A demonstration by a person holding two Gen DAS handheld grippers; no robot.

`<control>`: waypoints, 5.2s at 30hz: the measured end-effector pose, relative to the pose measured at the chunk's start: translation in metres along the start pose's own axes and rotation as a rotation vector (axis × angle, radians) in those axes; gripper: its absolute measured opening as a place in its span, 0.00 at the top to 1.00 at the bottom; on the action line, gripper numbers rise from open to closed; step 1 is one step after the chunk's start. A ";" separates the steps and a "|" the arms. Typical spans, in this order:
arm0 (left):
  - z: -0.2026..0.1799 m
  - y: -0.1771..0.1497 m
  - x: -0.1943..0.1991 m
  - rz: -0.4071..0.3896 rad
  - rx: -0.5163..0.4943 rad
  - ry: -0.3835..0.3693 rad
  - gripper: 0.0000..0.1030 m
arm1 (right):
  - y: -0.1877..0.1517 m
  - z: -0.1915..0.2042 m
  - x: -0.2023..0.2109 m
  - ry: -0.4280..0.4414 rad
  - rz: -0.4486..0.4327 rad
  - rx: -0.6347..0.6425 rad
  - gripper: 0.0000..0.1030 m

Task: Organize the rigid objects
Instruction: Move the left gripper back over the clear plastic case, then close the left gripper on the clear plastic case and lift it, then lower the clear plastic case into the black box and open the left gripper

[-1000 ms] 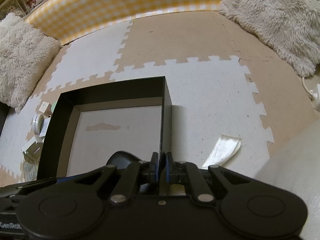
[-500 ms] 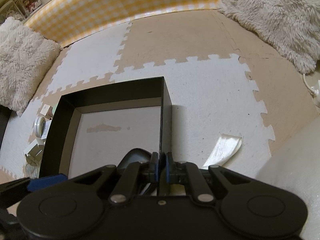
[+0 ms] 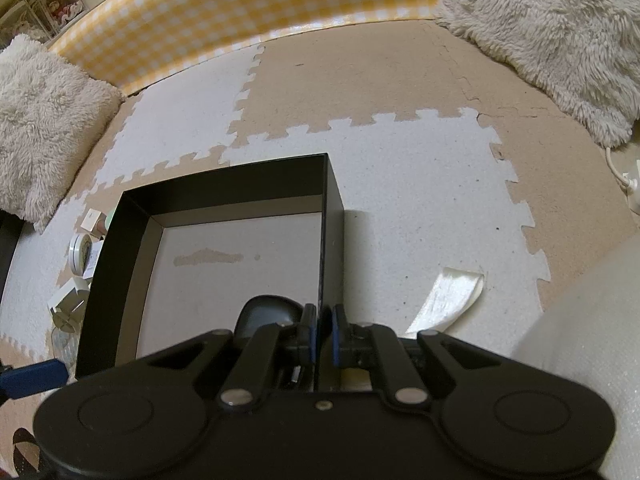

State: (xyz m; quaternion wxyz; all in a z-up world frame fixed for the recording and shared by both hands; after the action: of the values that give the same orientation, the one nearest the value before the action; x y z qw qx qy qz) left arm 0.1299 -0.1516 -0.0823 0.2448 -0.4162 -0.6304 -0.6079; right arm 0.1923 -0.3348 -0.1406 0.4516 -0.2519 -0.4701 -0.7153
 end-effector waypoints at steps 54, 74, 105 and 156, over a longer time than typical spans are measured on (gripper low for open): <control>0.196 -0.015 -0.026 0.215 0.266 0.448 0.00 | -0.001 0.000 0.000 -0.009 -0.001 0.015 0.92; 0.210 -0.026 -0.076 0.278 0.378 0.545 0.00 | -0.003 0.004 -0.002 -0.021 0.011 0.024 0.92; 0.168 0.004 -0.001 0.056 0.256 0.372 0.29 | 0.010 0.007 0.005 -0.021 -0.028 0.041 0.95; -0.010 0.007 -0.114 0.211 -0.058 0.132 0.24 | 0.012 0.006 0.007 -0.009 -0.036 0.032 0.95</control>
State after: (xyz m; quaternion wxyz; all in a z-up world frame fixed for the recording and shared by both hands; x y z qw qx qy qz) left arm 0.1947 -0.1879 -0.1697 0.3362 -0.4462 -0.5476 -0.6229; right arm 0.1995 -0.3338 -0.1269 0.4406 -0.2395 -0.4879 -0.7144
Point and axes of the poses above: each gripper's, at about its wrist camera, not at the fingertips, and x roughly against the way its jaws point, z to its left, y to its top, the point moved 4 cm from there along -x, roughly the way its jaws point, and after that the axes turned 14 degrees about y, right-handed, at the moved point
